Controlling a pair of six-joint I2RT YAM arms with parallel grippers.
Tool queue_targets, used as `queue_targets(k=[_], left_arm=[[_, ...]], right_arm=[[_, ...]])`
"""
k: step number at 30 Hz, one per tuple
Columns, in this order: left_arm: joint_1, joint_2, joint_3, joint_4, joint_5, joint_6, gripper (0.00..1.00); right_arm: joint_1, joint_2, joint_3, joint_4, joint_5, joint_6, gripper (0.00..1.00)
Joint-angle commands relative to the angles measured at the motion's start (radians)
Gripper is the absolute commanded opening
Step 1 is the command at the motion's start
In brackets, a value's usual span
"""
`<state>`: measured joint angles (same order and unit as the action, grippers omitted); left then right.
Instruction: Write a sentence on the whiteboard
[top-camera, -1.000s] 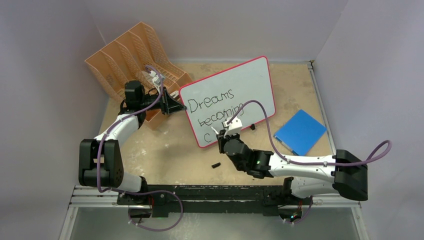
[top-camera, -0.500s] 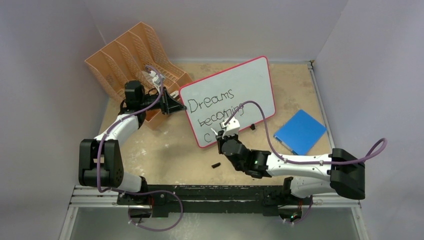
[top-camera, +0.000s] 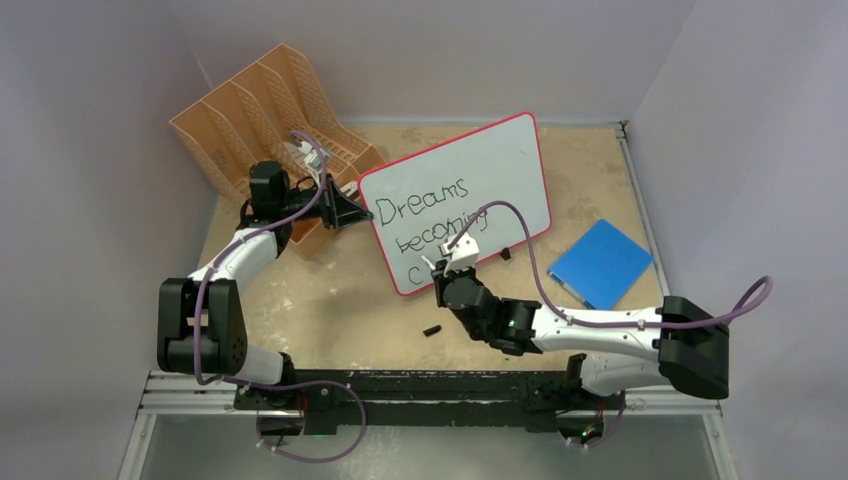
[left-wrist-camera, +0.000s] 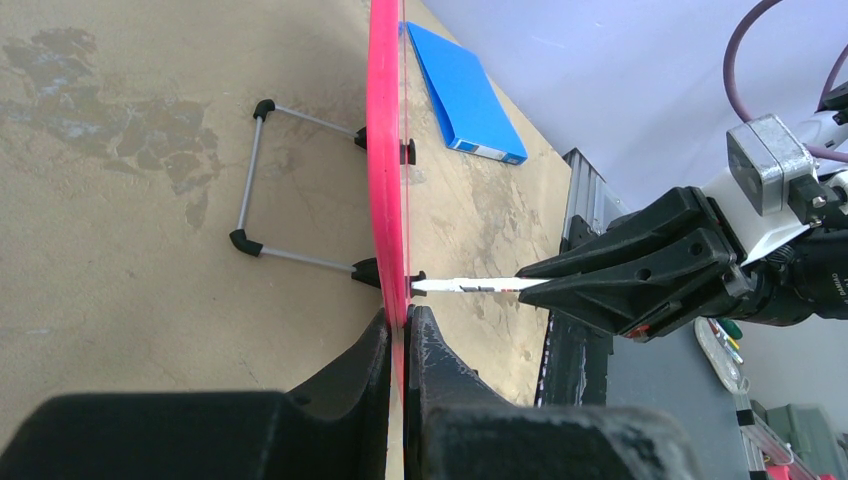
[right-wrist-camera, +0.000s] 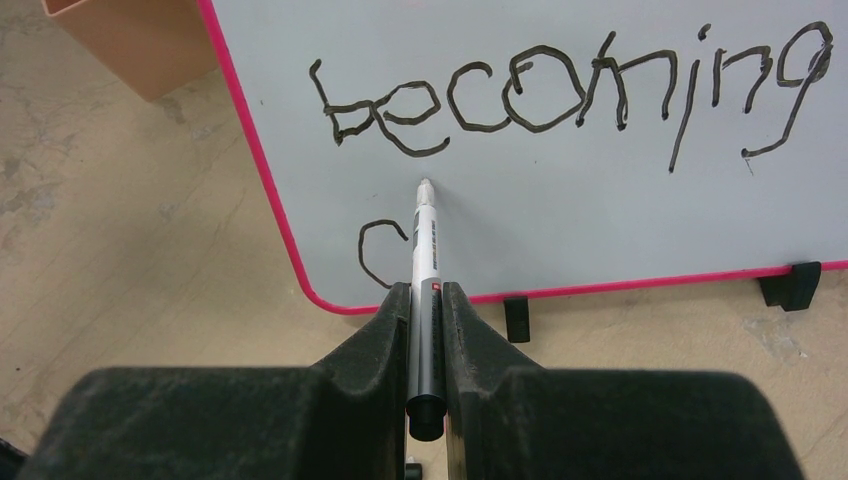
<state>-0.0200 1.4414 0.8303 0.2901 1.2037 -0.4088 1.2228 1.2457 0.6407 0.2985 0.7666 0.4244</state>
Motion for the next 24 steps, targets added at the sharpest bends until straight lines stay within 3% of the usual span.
queue_targets(k=[1,9,24], left_arm=[[0.008,-0.02,0.023,0.038,-0.01,0.013,0.0],[0.008,-0.019,0.024,0.038,-0.01,0.013,0.0],[0.008,-0.022,0.023,0.04,-0.011,0.011,0.0]], right_arm=[[-0.006,0.01,0.045,0.044,0.005,-0.018,0.0],[-0.015,0.023,0.054,0.018,-0.003,-0.005,0.0],[-0.016,0.042,0.08,-0.189,-0.034,0.152,0.0]])
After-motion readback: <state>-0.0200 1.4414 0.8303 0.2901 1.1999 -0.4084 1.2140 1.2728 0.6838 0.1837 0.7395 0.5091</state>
